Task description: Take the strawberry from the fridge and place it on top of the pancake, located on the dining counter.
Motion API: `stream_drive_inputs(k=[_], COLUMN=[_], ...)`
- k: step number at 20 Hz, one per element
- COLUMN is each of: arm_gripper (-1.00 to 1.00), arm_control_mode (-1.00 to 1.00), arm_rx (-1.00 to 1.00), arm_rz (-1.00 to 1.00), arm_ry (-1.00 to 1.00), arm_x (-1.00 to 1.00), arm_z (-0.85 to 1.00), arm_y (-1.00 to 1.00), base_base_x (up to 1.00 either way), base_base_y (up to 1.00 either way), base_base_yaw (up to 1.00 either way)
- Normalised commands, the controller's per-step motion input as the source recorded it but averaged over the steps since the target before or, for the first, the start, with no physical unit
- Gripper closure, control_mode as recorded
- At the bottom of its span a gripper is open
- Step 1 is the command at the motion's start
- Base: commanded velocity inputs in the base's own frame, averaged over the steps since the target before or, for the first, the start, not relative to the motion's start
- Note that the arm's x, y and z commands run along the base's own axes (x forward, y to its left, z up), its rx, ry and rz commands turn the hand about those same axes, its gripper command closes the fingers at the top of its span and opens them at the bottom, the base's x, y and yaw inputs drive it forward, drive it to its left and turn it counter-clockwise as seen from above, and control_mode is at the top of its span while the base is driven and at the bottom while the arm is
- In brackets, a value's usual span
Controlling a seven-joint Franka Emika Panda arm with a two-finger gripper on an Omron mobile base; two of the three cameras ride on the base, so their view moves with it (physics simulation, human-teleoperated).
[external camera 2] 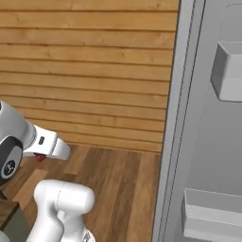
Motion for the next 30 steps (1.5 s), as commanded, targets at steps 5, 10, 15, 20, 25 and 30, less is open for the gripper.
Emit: stream_drive_inputs(k=[5, 10, 15, 20, 25, 30], arm_gripper=[1.0, 1.0, 1.0, 1.0, 1.0, 1.0], arm_control_mode=[1.0, 1.0, 1.0, 1.0, 1.0, 1.0], arm_rx=[0.0, 0.0, 0.0, 0.0, 0.0, 0.0], arm_rz=[0.0, 0.0, 0.0, 0.0, 0.0, 0.0], arm_ry=[0.0, 0.0, 0.0, 0.0, 0.0, 0.0], arm_x=[0.0, 0.0, 0.0, 0.0, 0.0, 0.0], arm_z=[0.0, 0.0, 0.0, 0.0, 0.0, 0.0], arm_y=[0.0, 0.0, 0.0, 0.0, 0.0, 0.0], base_base_x=[1.0, 1.0, 0.87, 1.0, 1.0, 0.99], base_base_y=[0.44, 0.19, -0.3, 0.14, 0.45, 0.71], base_base_yaw=[0.0, -0.01, -0.22, -0.13, 0.08, 0.42])
